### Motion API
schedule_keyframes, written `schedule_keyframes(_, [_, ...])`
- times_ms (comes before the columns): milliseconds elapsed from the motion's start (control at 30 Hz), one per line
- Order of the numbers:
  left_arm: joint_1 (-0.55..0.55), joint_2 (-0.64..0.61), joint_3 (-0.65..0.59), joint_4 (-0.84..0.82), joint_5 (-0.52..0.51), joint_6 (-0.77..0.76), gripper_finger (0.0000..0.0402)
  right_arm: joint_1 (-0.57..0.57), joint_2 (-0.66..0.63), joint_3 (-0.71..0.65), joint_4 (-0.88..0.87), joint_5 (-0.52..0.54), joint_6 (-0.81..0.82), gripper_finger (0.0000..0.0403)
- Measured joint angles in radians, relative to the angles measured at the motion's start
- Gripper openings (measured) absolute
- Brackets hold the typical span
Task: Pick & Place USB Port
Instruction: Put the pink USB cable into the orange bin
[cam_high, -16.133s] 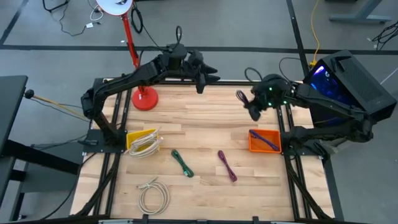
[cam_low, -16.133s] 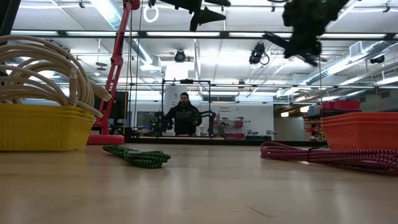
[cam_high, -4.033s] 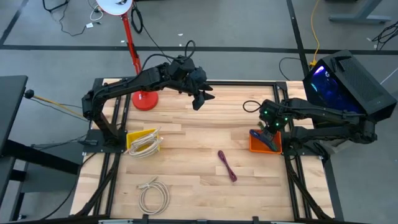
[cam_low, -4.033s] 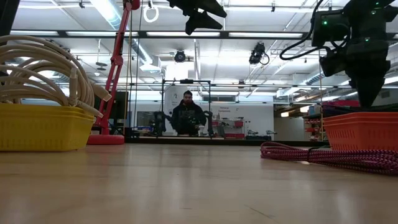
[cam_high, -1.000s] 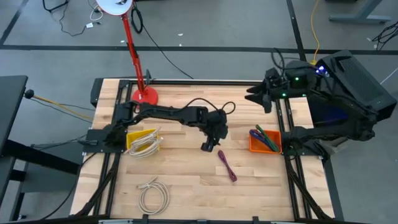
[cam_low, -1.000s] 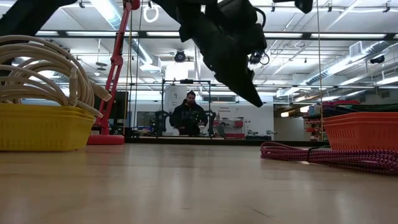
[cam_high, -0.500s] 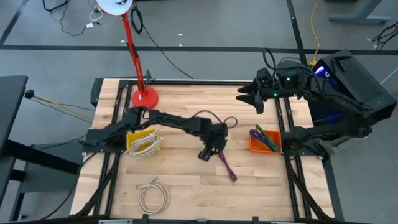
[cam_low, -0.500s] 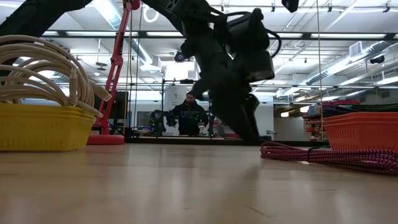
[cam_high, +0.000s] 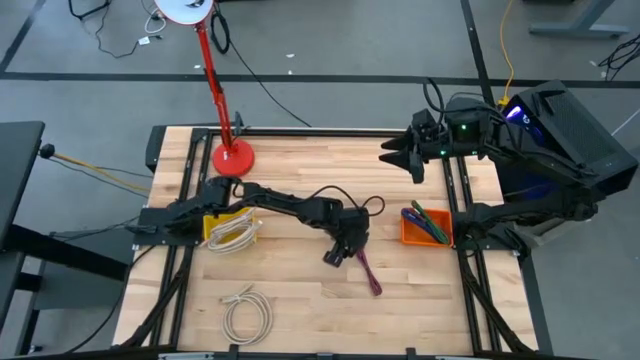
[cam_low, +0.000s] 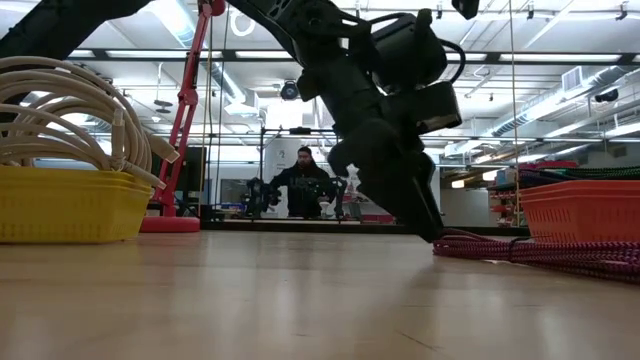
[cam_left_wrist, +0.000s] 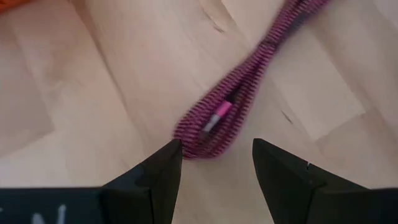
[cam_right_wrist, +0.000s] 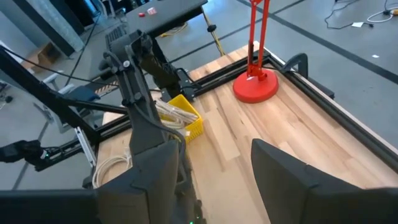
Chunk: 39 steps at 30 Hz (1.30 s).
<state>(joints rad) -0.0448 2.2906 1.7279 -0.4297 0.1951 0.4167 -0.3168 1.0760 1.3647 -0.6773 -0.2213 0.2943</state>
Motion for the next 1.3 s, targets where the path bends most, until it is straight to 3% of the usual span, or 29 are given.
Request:
schedule_keyframes(233, [0.002,0.000,0.000,0.031,-0.018,-0.014,0.0202,0.000,0.000,0.000,-0.003,-0.005,-0.006,0.0204])
schedule_keyframes(400, [-0.005,0.000,0.000,0.031,0.052,-0.013,0.0202,0.000,0.000,0.000,-0.003,-0.005,-0.015,0.0204])
schedule_keyframes(667, [-0.010,0.013,0.000,0.082,0.012,-0.023,0.0196,0.000,0.000,0.000,-0.003,-0.005,-0.015,0.0204])
schedule_keyframes(767, [-0.010,0.037,0.000,0.074,0.012,-0.042,0.0160,0.000,0.000,0.000,-0.003,-0.005,-0.015,0.0204])
schedule_keyframes(900, [-0.008,0.062,0.006,0.069,0.116,-0.071,0.0084,0.000,0.000,0.000,-0.002,-0.005,-0.015,0.0204])
schedule_keyframes(1033, [-0.013,0.065,0.006,0.058,0.093,-0.102,0.0018,0.000,0.000,0.000,-0.003,-0.005,-0.015,0.0204])
schedule_keyframes(1300, [0.031,0.036,-0.001,0.036,0.049,-0.211,0.0016,0.000,0.000,0.000,-0.008,0.025,-0.022,0.0204])
